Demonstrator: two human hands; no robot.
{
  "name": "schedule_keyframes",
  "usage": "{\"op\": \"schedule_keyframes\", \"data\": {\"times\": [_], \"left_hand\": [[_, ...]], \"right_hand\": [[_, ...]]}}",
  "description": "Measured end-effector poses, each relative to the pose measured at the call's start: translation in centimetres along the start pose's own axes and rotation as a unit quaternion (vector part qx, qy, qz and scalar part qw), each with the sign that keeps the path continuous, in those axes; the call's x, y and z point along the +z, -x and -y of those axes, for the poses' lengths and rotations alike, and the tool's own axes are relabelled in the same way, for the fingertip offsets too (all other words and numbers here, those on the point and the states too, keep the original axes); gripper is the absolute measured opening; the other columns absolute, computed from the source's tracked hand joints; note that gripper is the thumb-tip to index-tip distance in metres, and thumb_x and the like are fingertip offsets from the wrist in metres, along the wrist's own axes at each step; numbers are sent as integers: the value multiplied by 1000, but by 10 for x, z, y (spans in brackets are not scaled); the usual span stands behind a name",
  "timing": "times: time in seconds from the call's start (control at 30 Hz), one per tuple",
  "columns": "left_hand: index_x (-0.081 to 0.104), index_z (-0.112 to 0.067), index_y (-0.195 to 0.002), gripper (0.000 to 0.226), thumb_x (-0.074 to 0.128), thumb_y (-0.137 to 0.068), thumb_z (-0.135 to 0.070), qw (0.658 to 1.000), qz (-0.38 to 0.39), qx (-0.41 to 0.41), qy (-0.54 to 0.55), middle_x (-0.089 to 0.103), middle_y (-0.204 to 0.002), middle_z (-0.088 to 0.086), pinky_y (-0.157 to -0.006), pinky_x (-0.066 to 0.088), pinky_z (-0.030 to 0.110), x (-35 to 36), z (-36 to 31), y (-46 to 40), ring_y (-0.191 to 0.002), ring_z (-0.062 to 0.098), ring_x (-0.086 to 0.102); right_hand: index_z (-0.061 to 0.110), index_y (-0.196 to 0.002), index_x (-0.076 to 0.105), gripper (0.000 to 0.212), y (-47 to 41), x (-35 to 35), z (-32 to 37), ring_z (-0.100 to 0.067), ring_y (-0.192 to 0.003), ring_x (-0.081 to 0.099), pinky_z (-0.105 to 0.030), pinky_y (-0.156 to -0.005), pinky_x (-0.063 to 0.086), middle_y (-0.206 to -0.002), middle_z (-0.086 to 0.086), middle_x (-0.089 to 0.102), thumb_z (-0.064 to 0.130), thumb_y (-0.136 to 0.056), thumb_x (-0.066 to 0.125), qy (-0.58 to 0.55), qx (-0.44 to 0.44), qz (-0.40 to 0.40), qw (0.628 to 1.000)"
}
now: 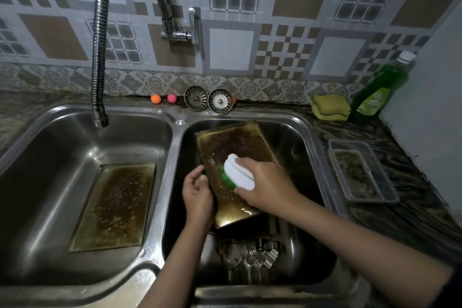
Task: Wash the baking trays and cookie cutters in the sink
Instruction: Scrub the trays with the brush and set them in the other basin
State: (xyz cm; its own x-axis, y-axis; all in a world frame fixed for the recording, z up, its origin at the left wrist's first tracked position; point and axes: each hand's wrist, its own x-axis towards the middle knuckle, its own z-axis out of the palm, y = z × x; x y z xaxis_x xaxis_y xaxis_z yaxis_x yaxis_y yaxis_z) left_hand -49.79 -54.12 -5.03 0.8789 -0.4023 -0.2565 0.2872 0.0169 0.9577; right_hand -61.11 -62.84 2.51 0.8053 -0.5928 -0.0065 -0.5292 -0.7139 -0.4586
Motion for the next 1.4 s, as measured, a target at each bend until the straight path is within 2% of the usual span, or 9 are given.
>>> {"op": "schedule_keyframes", "data": {"times": [0.1, 0.23, 0.4, 0.53, 0.7, 0.9, 1.0, 1.17, 1.4], "left_hand": [[53, -18, -113, 22, 44, -97, -6, 999, 38, 8, 4, 60, -84, 2, -63, 48, 13, -5, -7, 2, -64, -2, 57], [52, -20, -106, 24, 41, -97, -1, 990, 128, -2, 58, 64, -94, 3, -77, 48, 29, 18, -13, 24, -81, 10, 61], [53, -19, -104, 27, 40, -96, 3, 989, 101, 34, 102, 62, -87, 1, -62, 49, 12, 16, -28, -1, -68, -4, 61], [54, -24, -103, 30, 40, -97, 2, 991, 84, 43, 99, 63, -93, 3, -77, 48, 29, -2, -33, -16, -83, 13, 59], [54, -24, -108, 27, 41, -97, -3, 984, 163, 48, 52, 64, -108, 8, -87, 48, 42, 14, -23, 9, -98, 21, 60], [55, -20, -105, 27, 41, -96, 1, 990, 113, 51, 72, 62, -106, 10, -85, 47, 32, 15, -28, -1, -93, 14, 59], [56, -23, -103, 27, 43, -96, 0, 993, 78, 25, 82, 64, -99, 6, -89, 46, 40, -3, -23, -12, -94, 20, 58], [56, -26, -100, 27, 43, -96, -2, 995, 45, -22, 88, 65, -90, -2, -87, 46, 41, -22, -13, -11, -88, 19, 57], [55, -27, -101, 23, 43, -97, -7, 990, 82, -72, 84, 60, -103, 8, -88, 47, 47, -18, -3, 0, -94, 25, 57]], "right_hand": [[20, -141, 43, 71, -21, -19, -21, -32, -108, 61, -38, -85, 52, -122, -14, 63, 31, -78, 74, 28, 29, -64, 997], [14, -140, 45, 68, -56, -24, -17, -32, -107, 61, -32, -80, 49, -120, -15, 64, 29, -80, 72, 4, 39, -158, 987], [21, -142, 41, 67, -15, 20, 13, -30, -109, 59, -39, -85, 52, -124, -13, 61, 33, -82, 68, -81, -11, -138, 987], [22, -141, 43, 69, 4, 20, -14, -27, -111, 59, -36, -84, 55, -129, -11, 59, 33, -80, 73, -116, -27, -160, 980], [15, -139, 47, 67, -39, -10, -22, -28, -117, 56, -32, -89, 48, -131, -11, 58, 27, -80, 75, -127, 54, -248, 959], [26, -134, 52, 69, -3, 15, -1, -17, -115, 56, -33, -90, 52, -128, 1, 61, 33, -71, 81, -195, 14, -158, 968], [22, -131, 56, 75, 7, -9, -17, -17, -117, 53, -36, -92, 53, -129, 5, 57, 25, -63, 87, -265, 65, -182, 945], [29, -130, 54, 73, 27, -72, -40, -14, -117, 53, -4, -73, 48, -134, 3, 53, 19, -64, 84, -320, 77, -284, 901], [40, -119, 60, 62, 44, -52, -57, 2, -93, 54, -3, -71, 40, -103, 3, 57, 43, -59, 78, -274, 82, -180, 941]]}}
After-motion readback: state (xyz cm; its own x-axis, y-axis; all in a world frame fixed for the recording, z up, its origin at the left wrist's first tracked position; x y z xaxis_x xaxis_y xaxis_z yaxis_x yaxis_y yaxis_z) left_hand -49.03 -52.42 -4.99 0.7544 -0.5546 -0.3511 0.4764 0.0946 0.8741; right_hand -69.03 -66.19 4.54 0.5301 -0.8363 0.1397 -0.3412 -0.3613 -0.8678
